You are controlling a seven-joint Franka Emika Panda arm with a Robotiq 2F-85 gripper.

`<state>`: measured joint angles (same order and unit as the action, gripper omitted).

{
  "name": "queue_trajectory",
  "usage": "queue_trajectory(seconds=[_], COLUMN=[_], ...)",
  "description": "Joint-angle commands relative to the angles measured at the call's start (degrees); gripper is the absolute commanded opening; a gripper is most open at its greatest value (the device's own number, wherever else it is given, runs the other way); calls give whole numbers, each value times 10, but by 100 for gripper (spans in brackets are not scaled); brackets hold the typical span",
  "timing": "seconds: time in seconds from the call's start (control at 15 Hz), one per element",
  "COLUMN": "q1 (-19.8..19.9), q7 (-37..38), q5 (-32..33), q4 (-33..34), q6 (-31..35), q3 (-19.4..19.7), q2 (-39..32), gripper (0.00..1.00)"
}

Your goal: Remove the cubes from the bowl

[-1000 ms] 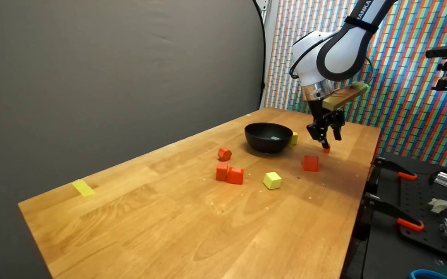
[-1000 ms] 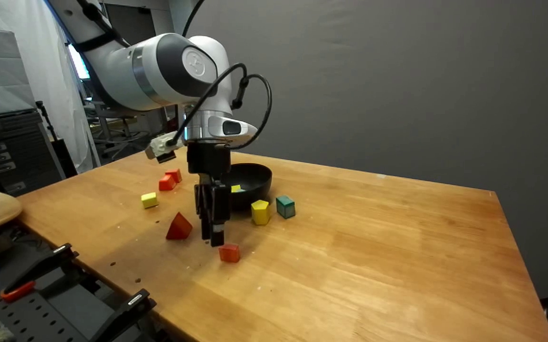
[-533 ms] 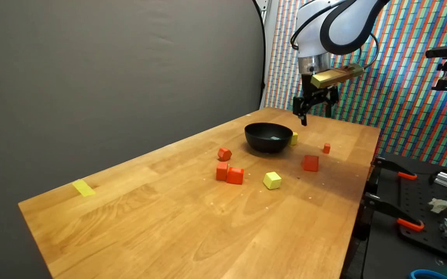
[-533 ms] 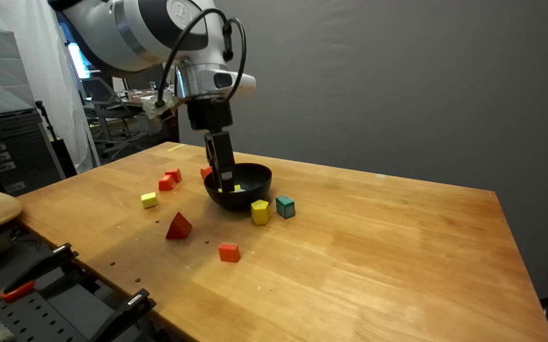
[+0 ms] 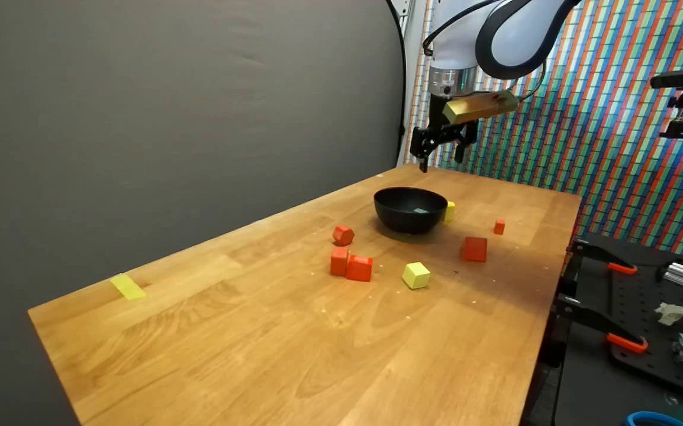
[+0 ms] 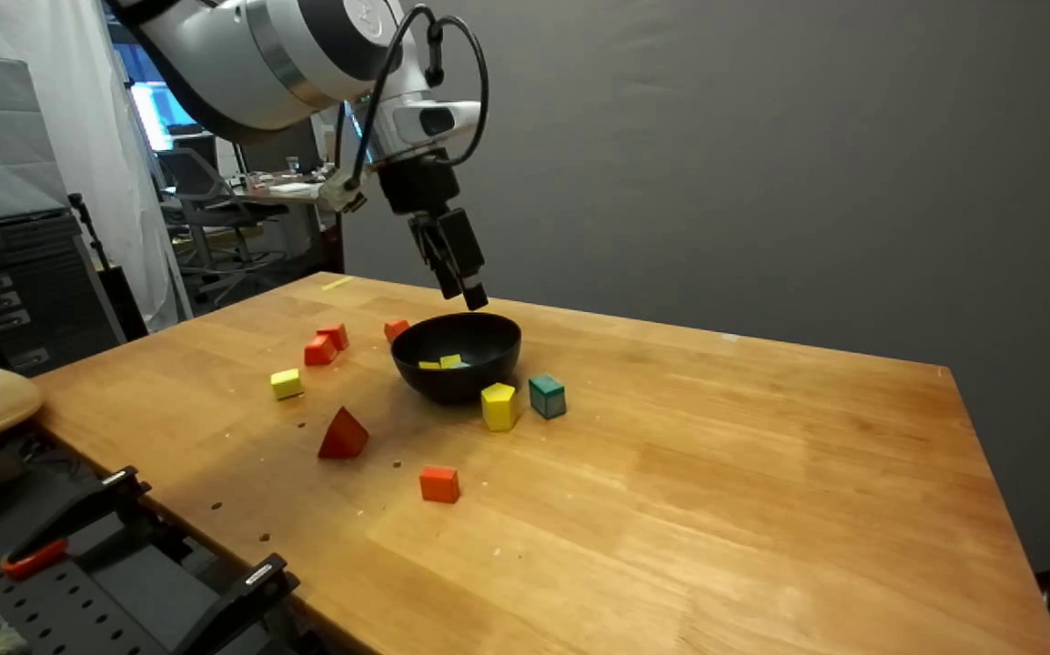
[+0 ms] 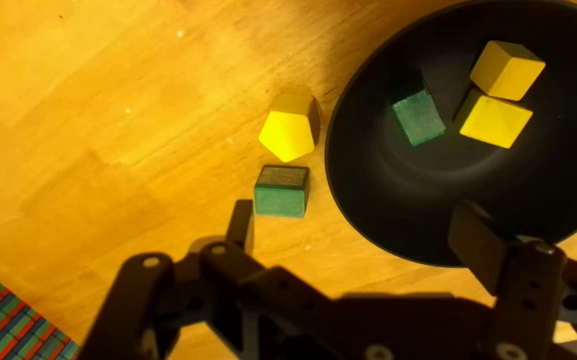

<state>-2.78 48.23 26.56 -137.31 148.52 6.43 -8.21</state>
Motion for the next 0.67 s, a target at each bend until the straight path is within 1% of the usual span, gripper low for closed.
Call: queue_trajectory(seconds=[0.0,0.13,0.27,0.4,0.47,0.53,0.6], q1=[22,23,16,18,19,15,16], q7=[-143,-228,-299,-364,-404,-449,-440], q5=[-68,-98,-102,-98,-107,-148,-203], q4=[-37,-52,-59,-62,-61,-60,-46], q6=[18,6,-27,-46,-52,-43,-67], q3=[-28,-34,-34,-37,-38,-45,-44], q2=[31,60,87,102,107,103,98], gripper=[100,100,100,100,100,100,100])
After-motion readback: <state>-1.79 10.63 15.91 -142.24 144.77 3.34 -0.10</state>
